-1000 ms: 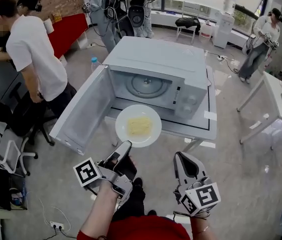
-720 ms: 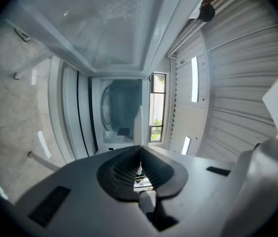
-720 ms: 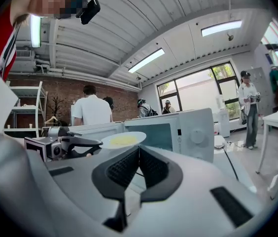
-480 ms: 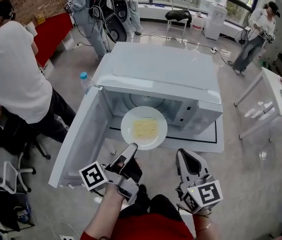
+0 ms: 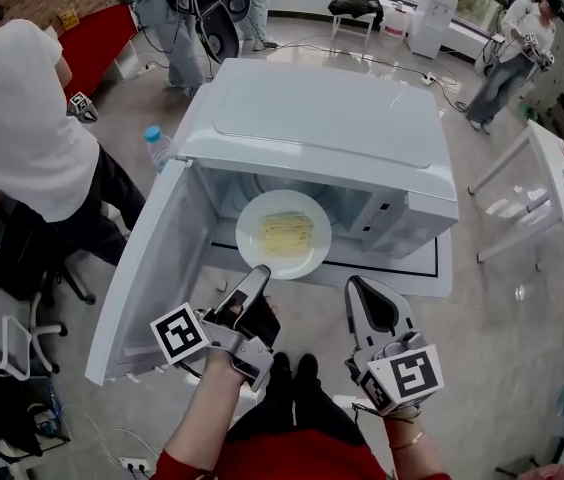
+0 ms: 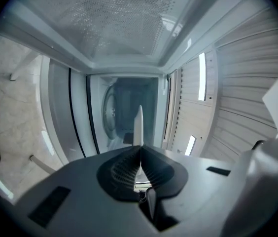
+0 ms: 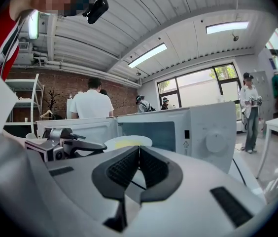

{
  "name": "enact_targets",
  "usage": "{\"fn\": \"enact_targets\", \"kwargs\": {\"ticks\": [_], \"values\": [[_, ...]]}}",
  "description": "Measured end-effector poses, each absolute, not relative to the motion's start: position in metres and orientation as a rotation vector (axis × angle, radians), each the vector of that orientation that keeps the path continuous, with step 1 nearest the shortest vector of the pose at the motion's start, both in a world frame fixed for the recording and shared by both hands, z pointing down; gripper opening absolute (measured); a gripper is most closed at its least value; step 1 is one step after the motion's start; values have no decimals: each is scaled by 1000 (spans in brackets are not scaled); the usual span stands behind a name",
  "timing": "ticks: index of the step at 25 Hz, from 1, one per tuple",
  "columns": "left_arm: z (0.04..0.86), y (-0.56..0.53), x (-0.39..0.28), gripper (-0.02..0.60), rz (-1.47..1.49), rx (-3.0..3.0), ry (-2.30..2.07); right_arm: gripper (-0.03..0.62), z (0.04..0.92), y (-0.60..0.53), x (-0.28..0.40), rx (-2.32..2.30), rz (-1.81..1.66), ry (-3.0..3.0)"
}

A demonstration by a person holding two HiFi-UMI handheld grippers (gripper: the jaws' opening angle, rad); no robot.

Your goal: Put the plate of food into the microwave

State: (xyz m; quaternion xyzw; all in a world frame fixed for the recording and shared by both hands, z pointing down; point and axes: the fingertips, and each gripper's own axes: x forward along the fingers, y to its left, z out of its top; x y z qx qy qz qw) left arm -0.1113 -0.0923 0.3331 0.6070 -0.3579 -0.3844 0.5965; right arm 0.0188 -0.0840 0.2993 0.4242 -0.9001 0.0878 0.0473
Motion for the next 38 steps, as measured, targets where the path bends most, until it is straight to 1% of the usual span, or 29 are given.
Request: {"fn": "enact_targets", "kwargs": {"ticks": [7,16,26,31,38], "values": [[348,-106,-109,15,-900,1413,-845,15,327,-90,13,1251,293,-2719],[371,-126,-106,15,-912,1427,-843,15,337,-114,5,1276,246,-2793],[388,-169,-110,15,-954,1430,-864,15,369,-132,-9,1172,233,-2757],[392,-185,-113,15,-975,1423,-879,15,361,-135,-20,1156,197,-2857],[399,-210,-115,17,-945,1421,-905,15,363,-139,-28,1144,235,-2856]]}}
